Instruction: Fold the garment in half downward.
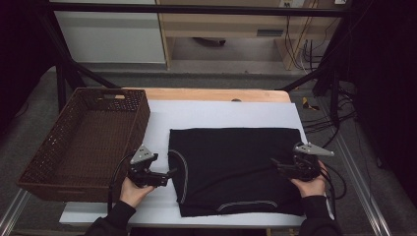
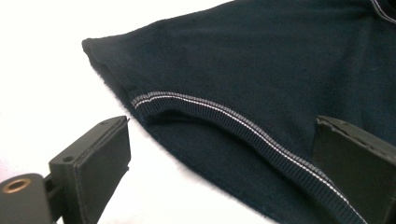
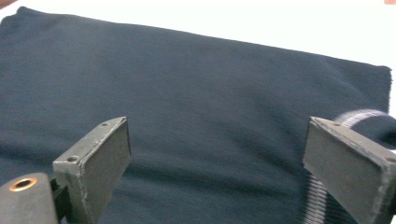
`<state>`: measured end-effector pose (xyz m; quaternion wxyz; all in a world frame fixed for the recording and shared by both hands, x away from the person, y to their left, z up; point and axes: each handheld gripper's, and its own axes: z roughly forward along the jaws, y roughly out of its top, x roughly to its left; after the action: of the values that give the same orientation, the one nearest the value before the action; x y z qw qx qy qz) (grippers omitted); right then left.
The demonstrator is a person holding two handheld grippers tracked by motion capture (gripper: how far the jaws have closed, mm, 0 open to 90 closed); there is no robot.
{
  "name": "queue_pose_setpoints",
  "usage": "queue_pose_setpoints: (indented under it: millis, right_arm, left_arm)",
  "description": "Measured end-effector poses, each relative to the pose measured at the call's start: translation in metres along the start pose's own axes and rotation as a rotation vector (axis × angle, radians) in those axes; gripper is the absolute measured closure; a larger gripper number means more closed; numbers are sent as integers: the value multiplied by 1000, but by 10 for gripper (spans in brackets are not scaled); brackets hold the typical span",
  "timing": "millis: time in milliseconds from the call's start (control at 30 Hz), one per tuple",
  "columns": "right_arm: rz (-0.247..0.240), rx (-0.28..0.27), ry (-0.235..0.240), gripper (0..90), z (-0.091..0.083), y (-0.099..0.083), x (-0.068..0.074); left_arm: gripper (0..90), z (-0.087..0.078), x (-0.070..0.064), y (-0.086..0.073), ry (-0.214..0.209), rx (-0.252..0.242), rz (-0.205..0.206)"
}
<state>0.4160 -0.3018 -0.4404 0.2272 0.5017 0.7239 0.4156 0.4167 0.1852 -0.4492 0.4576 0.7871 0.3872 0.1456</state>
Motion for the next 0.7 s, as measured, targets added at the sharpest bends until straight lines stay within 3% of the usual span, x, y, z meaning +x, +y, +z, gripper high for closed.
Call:
queue_pose_setpoints:
  millis: [233,467,700]
  right_arm:
    - [-3,-13,103,30,5,1,17]
    - [-33,-2,148,4,9,2,33]
    - [-70,0,161,4,11,1,47]
  left_arm:
    - [41,2,-2,6,0,0,9]
    - [41,4,-5,12,0,4,5]
    - [41,7,-4,20,4,9,5]
